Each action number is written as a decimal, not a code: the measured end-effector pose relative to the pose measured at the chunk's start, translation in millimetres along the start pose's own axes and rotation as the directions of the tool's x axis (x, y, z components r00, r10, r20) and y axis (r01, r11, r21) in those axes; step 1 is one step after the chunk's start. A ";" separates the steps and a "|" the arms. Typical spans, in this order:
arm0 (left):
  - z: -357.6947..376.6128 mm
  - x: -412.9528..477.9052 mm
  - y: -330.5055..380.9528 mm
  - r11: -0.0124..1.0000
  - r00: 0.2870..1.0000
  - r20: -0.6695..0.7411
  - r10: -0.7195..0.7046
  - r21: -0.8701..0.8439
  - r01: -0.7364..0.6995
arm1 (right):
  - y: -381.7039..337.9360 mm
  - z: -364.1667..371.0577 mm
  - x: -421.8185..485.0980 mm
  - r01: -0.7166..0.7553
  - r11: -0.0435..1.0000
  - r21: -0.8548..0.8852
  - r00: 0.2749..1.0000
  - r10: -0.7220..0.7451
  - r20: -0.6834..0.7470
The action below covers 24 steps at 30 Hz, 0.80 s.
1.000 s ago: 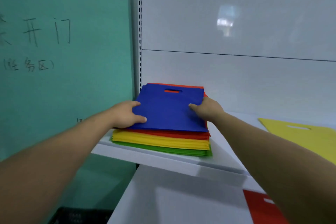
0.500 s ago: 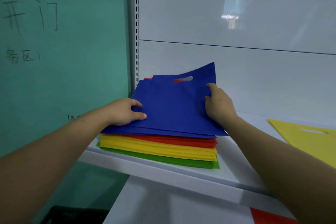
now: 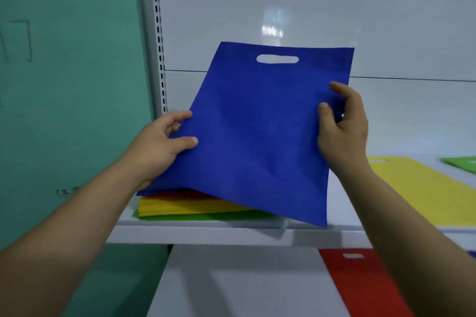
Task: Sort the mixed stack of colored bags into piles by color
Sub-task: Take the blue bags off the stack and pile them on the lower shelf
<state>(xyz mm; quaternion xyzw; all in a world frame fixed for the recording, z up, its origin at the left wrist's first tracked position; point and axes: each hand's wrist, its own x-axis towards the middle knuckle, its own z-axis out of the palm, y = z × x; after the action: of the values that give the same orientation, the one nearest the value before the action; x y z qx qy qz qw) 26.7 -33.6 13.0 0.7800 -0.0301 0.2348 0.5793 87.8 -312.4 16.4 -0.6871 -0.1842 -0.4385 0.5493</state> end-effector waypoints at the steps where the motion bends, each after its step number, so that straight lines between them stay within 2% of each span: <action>1: 5.0 -9.2 5.1 1.000 0.999 0.036 0.028 -0.012 -0.027 | -4.6 -11.8 -8.4 -0.009 1.000 -0.015 1.000 0.009 -0.018; 4: 23.5 -40.2 14.6 0.997 0.985 0.149 0.082 -0.008 -0.082 | -14.2 -46.4 -38.5 -0.055 0.996 -0.070 0.996 0.050 -0.071; 11: 90.3 -122.5 3.9 0.983 0.947 0.286 0.147 0.059 -0.171 | -29.5 -147.4 -110.4 -0.230 0.935 -0.270 0.963 0.179 -0.202; 18: 183.5 -207.1 -33.6 0.999 0.846 0.533 -0.021 -0.023 0.039 | -19.0 -266.3 -193.3 -0.448 0.766 -0.462 0.892 0.343 -0.296; 24: 275.4 -286.0 -38.9 0.987 0.744 0.657 -0.122 -0.001 0.163 | -6.5 -374.8 -251.2 -0.647 0.583 -0.492 0.762 0.523 -0.382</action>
<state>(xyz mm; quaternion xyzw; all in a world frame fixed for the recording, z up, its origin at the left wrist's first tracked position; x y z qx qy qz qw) -123.6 -338.0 -196.6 0.7955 -0.1779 -0.0984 0.5708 -204.5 -596.3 -177.4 -0.7983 0.2562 -0.3315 0.4327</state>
